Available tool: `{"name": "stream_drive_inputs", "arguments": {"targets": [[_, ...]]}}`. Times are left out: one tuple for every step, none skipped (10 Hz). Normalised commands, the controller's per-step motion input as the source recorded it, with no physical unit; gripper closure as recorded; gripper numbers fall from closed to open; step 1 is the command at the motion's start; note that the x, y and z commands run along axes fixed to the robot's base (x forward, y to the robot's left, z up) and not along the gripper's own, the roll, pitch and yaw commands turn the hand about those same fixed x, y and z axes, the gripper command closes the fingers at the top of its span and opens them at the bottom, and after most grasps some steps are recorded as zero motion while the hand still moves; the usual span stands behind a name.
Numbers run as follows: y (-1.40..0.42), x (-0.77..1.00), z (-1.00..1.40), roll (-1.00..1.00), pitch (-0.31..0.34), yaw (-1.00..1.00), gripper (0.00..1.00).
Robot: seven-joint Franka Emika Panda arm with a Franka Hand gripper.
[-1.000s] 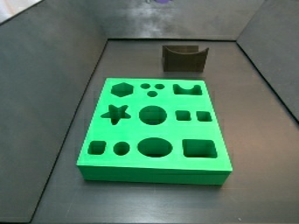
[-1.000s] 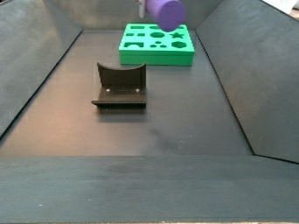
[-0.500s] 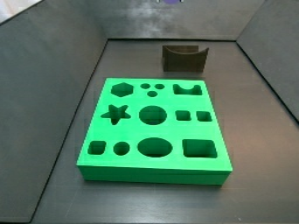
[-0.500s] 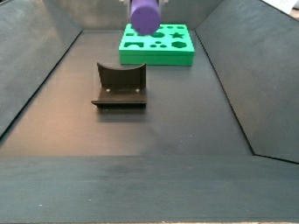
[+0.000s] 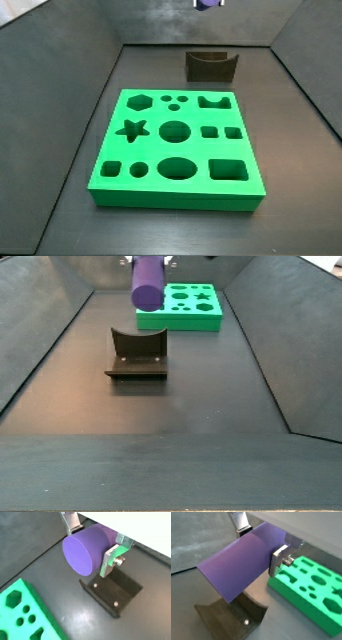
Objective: Pick up the round object. Move up. Place the round object on the fixture. Regrasp the round object. Move to above the board. Insert the round object.
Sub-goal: Place the round object on the fixture.
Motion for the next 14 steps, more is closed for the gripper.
{"name": "stream_drive_inputs", "arguments": {"targets": [[0.05, 0.37, -0.02, -1.0, 0.04, -0.09, 1.0], [0.05, 0.26, -0.02, -1.0, 0.057, -0.1, 1.0], [0.05, 0.19, -0.02, -0.92, 0.066, -0.1, 1.0], [0.05, 0.14, -0.02, -0.81, 0.064, -0.1, 1.0], [0.05, 0.07, -0.01, -0.58, 0.045, -0.1, 1.0], [0.04, 0.06, -0.01, -0.4, 0.029, -0.1, 1.0], [0.03, 0.06, -0.01, -0.21, 0.026, -0.08, 1.0], [0.13, 0.13, -1.0, -1.0, 0.229, -0.09, 1.0], [0.14, 0.14, -1.0, -1.0, 0.226, -0.11, 1.0], [0.14, 0.15, -1.0, -1.0, 0.242, -0.14, 1.0], [0.14, 0.17, -1.0, -0.85, 0.216, -0.18, 1.0], [0.14, 0.17, -1.0, -0.74, 0.186, -0.2, 1.0], [0.14, 0.17, -1.0, -0.47, 0.111, -0.23, 1.0], [0.14, 0.18, -1.0, -0.35, 0.08, -0.23, 1.0]]}}
